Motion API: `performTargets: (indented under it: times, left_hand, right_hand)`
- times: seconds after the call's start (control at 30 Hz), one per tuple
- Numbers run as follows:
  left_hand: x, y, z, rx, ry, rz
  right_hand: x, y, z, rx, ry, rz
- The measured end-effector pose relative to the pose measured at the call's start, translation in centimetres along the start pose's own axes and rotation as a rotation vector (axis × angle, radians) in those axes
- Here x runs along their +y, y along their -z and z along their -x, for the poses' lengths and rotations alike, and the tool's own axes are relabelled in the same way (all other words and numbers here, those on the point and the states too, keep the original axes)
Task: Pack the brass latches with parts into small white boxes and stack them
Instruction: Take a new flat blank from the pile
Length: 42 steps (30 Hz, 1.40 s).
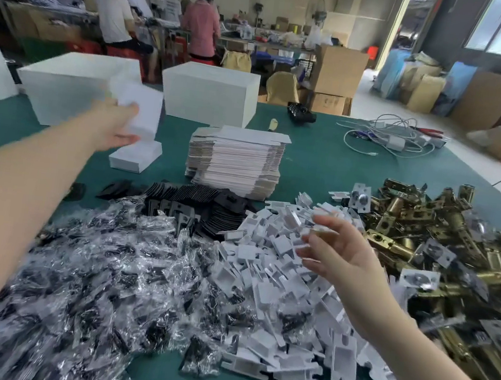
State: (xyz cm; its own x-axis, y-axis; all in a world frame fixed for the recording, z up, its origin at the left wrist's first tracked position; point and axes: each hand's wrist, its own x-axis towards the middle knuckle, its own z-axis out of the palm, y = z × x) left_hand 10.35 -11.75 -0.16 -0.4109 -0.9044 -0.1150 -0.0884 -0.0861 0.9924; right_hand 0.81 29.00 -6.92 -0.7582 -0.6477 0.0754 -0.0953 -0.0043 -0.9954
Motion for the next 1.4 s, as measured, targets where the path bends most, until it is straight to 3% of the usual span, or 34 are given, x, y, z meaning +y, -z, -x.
performTargets:
  times: [0.13, 0.4, 0.67, 0.83, 0.93, 1.07, 1.2, 1.3, 1.4]
  left_hand:
    - [-3.7, 1.5, -3.0, 0.024, 0.133, -0.191]
    - [-7.0, 1.6, -5.4, 0.121, 0.194, 0.023]
    - [-7.8, 1.2, -7.7, 0.175, 0.256, 0.077]
    - [-8.5, 0.9, -8.9, 0.264, 0.107, -0.186]
    - [-8.6, 1.3, -8.6, 0.234, 0.077, -0.231]
    - [-8.2, 1.0, -7.1, 0.210, -0.024, -0.422]
    - [-4.5, -2.4, -3.3, 0.373, -0.427, -0.650]
    - [-1.1, -7.2, 0.4, 0.244, -0.776, -0.696]
    - [0.1, -11.9, 2.9, -0.003, -0.890, -0.847]
  right_hand:
    - [0.8, 0.0, -0.4, -0.023, -0.003, 0.023]
    - [1.1, 0.5, -0.1, -0.004, -0.030, 0.022]
    - [0.7, 0.5, -0.2, 0.006, -0.003, 0.034]
    - [0.7, 0.3, -0.3, 0.018, 0.029, 0.085]
    - [0.9, 0.2, -0.1, 0.003, 0.056, 0.143]
    - [1.7, -0.4, -0.6, -0.028, 0.120, 0.387]
    - [3.1, -1.9, -2.8, -0.003, 0.186, 0.778]
    - [3.8, -3.1, -5.0, 0.053, 0.214, 1.089]
    - [4.1, -3.7, -6.6, 0.070, 0.174, 1.255]
